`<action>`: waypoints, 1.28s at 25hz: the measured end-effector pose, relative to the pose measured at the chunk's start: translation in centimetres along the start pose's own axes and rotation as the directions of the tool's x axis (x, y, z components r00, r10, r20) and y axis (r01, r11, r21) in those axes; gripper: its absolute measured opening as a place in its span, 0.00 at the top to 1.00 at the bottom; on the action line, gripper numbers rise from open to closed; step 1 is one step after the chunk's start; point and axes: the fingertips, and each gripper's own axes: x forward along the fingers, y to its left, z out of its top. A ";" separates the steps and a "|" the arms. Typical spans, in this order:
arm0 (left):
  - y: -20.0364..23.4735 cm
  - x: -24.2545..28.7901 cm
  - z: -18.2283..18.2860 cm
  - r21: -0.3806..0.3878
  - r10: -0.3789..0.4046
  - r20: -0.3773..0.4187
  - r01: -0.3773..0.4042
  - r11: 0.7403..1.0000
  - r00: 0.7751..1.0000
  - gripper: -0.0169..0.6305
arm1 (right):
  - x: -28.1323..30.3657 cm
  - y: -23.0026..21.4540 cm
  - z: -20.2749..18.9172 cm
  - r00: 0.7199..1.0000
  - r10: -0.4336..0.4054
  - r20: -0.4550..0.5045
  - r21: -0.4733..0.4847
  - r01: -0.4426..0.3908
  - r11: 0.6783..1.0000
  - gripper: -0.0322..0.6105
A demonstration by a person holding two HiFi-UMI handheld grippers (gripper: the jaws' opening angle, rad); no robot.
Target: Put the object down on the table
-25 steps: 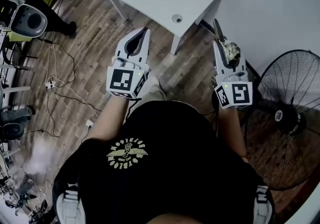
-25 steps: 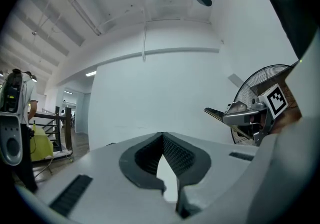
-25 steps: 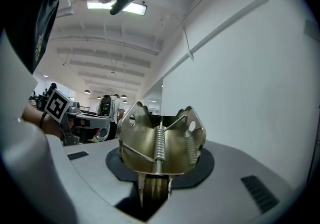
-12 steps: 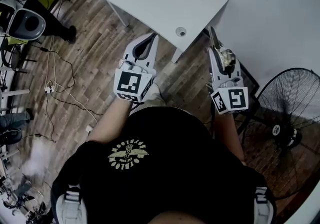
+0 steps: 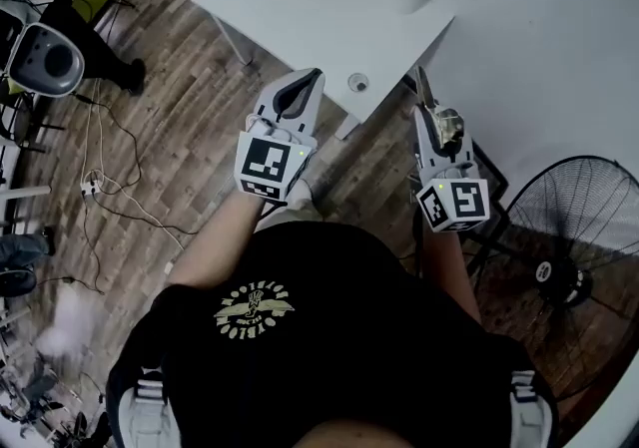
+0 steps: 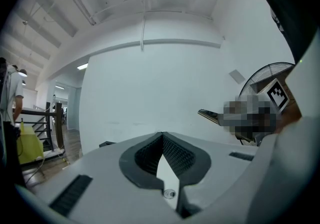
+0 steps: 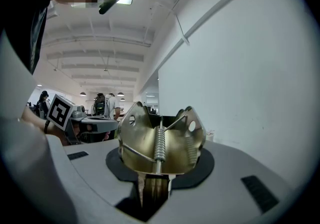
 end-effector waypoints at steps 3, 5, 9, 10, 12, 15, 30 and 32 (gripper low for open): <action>0.7 0.3 -0.9 -0.019 -0.010 -0.017 0.010 1.000 1.000 0.96 | 1.1 0.3 0.4 1.000 0.003 0.004 -0.026 -0.003 1.000 0.78; 1.1 0.5 -1.1 -0.029 -0.015 -0.017 0.014 0.999 1.000 0.96 | 1.7 0.6 0.5 1.000 0.006 0.000 -0.044 -0.006 0.999 0.78; 1.9 1.3 -1.2 -0.042 -0.037 -0.013 0.037 0.998 0.999 0.96 | 2.9 0.6 0.7 1.000 -0.019 0.000 -0.044 0.019 0.999 0.78; 2.1 1.4 -1.3 -0.045 -0.045 -0.013 0.044 0.998 0.999 0.96 | 3.2 0.6 0.8 1.000 -0.026 0.000 -0.038 0.026 0.999 0.78; 2.7 1.6 -1.4 -0.054 -0.057 -0.009 0.057 0.997 0.998 0.96 | 3.7 0.7 0.8 0.999 -0.039 -0.004 -0.028 0.038 0.999 0.78; 3.5 1.7 -1.2 -0.070 -0.073 0.008 0.073 0.995 0.997 0.96 | 4.0 1.0 0.9 0.998 -0.062 -0.014 -0.025 0.061 0.998 0.78; 3.7 3.7 -1.4 -0.066 -0.097 0.000 0.097 0.993 0.995 0.96 | 5.5 -0.2 0.9 0.997 -0.068 -0.026 -0.011 0.067 0.998 0.78; 4.2 4.3 -1.1 -0.059 -0.087 0.001 0.087 0.994 0.996 0.96 | 6.4 -0.5 1.3 0.998 -0.053 -0.020 -0.014 0.053 0.998 0.78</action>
